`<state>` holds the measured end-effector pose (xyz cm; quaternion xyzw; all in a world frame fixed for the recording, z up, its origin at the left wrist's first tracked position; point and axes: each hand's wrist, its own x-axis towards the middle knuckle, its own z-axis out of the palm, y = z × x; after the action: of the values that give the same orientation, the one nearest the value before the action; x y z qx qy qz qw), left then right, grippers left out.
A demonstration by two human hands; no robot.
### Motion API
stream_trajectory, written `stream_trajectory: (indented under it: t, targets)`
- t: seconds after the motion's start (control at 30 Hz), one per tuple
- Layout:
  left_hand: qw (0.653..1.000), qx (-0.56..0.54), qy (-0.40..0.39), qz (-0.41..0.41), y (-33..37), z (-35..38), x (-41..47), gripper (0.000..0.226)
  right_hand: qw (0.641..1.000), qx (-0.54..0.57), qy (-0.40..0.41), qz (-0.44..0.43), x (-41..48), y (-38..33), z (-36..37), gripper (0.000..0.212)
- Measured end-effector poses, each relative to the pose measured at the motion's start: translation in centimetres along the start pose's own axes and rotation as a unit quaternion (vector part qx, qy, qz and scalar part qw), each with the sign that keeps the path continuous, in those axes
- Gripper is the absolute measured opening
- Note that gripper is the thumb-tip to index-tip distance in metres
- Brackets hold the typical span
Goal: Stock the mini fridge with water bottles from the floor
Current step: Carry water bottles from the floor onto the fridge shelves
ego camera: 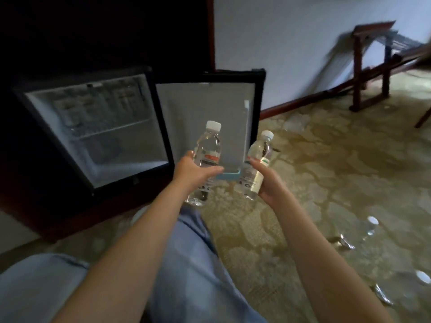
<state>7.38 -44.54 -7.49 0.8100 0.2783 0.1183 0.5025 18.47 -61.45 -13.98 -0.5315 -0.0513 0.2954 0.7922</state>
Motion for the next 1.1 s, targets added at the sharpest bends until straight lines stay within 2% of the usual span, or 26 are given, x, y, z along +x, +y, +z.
stream_trajectory:
  t: [0.13, 0.23, 0.33, 0.4, 0.43, 0.5, 0.53, 0.63, 0.73, 0.87, 0.97, 1.1]
  targets:
    - [0.995, -0.067, 0.073, -0.028, -1.7, -5.8, 1.4, 0.057, 0.998, -0.050, -0.048, -0.008, 2.7, -0.2, 7.8, 0.036]
    - [0.982, -0.126, 0.124, -0.063, -3.5, -9.8, 2.1, 0.062, 0.994, -0.069, -0.083, 0.002, 4.6, 0.5, 13.2, 0.037]
    - [0.964, -0.177, 0.175, -0.093, -5.7, -13.1, 2.5, 0.063, 0.989, -0.098, -0.114, 0.013, 5.8, 1.6, 17.9, 0.025]
    - [0.953, -0.203, 0.198, -0.103, -6.9, -15.0, 2.6, 0.073, 0.984, -0.113, -0.137, 0.021, 6.6, 2.4, 20.7, 0.020]
    - [0.949, -0.207, 0.211, -0.106, -7.6, -15.9, 2.8, 0.087, 0.980, -0.125, -0.151, 0.022, 7.1, 2.9, 21.9, 0.019]
    - [0.942, -0.204, 0.236, -0.120, -9.2, -17.4, 3.5, 0.110, 0.972, -0.154, -0.175, 0.023, 7.9, 3.8, 24.0, 0.022]
    - [0.939, -0.203, 0.249, -0.125, -10.1, -18.0, 3.9, 0.112, 0.969, -0.167, -0.184, 0.023, 8.4, 4.3, 24.8, 0.026]
    - [0.928, -0.207, 0.279, -0.130, -12.2, -19.5, 5.2, 0.088, 0.962, -0.199, -0.186, 0.021, 10.2, 6.0, 27.0, 0.043]
    - [0.916, -0.215, 0.307, -0.141, -14.6, -20.6, 7.4, 0.067, 0.954, -0.237, -0.182, 0.011, 12.6, 7.8, 28.6, 0.046]
    - [0.908, -0.197, 0.336, -0.153, -17.6, -22.0, 11.0, 0.070, 0.942, -0.279, -0.184, 0.002, 16.5, 10.2, 30.9, 0.047]
    - [0.913, -0.161, 0.346, -0.141, -20.1, -22.7, 14.0, 0.054, 0.930, -0.316, -0.186, -0.007, 20.4, 12.6, 32.5, 0.057]
    - [0.912, -0.140, 0.361, -0.137, -23.4, -23.4, 18.0, 0.051, 0.925, -0.333, -0.183, -0.012, 26.0, 15.9, 34.2, 0.054]
